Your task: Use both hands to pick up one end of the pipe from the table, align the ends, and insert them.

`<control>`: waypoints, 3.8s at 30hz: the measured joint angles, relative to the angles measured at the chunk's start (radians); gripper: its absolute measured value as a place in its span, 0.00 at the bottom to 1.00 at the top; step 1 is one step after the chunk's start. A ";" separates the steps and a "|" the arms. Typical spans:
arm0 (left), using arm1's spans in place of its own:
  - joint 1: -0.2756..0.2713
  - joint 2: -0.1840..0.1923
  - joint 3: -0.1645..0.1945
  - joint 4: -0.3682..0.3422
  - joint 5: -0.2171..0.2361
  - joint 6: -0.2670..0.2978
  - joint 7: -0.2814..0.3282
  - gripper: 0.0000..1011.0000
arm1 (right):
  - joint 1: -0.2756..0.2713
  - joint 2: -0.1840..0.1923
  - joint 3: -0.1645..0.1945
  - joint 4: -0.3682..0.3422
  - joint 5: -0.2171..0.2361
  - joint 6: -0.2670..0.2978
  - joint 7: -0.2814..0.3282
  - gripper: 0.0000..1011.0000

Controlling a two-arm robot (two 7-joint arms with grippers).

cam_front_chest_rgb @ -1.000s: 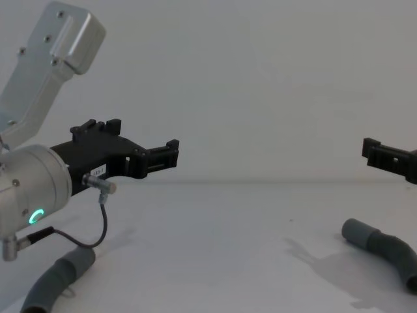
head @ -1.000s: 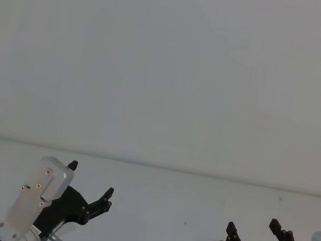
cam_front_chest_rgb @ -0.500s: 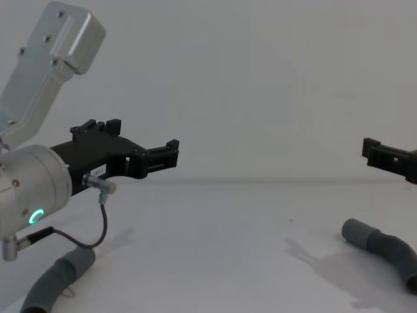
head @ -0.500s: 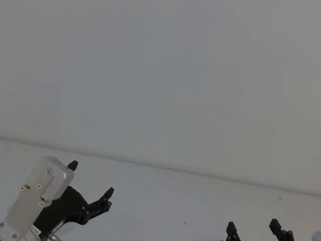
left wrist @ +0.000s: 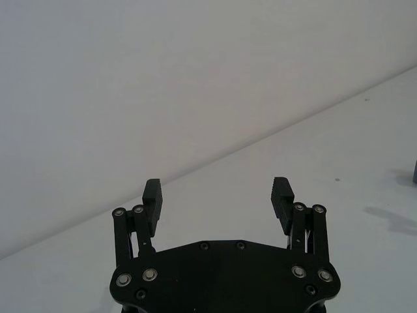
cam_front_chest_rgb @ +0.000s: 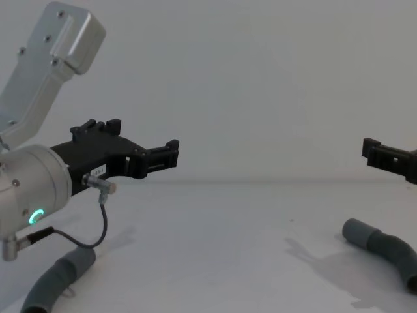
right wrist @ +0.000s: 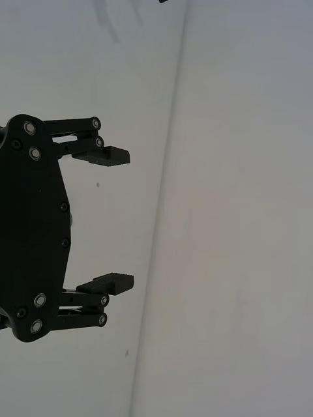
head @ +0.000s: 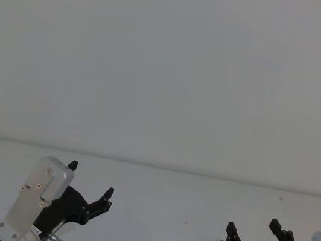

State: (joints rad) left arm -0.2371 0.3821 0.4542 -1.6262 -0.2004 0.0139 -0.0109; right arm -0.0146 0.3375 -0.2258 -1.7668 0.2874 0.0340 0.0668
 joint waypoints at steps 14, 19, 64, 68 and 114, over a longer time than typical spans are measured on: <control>0.000 0.000 0.000 0.000 0.000 0.000 0.000 0.99 | 0.000 0.000 0.000 0.000 0.000 0.000 0.000 0.99; 0.000 0.000 0.000 0.000 0.000 0.000 0.000 0.99 | 0.000 0.000 0.000 0.000 0.000 0.000 0.000 0.99; 0.219 0.029 -0.110 -0.246 -0.062 0.260 0.104 0.99 | 0.000 0.000 0.000 0.000 0.000 0.000 0.000 0.99; 0.266 0.025 -0.137 -0.274 -0.079 0.273 0.124 0.99 | 0.000 0.000 0.000 0.000 0.000 0.000 0.000 0.99; 0.347 -0.033 -0.211 -0.366 -0.154 0.524 0.174 0.99 | 0.000 0.000 0.000 0.000 0.000 0.000 0.000 0.99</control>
State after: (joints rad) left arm 0.1096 0.3489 0.2430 -1.9920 -0.3546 0.5376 0.1634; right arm -0.0146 0.3375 -0.2259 -1.7668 0.2874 0.0340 0.0668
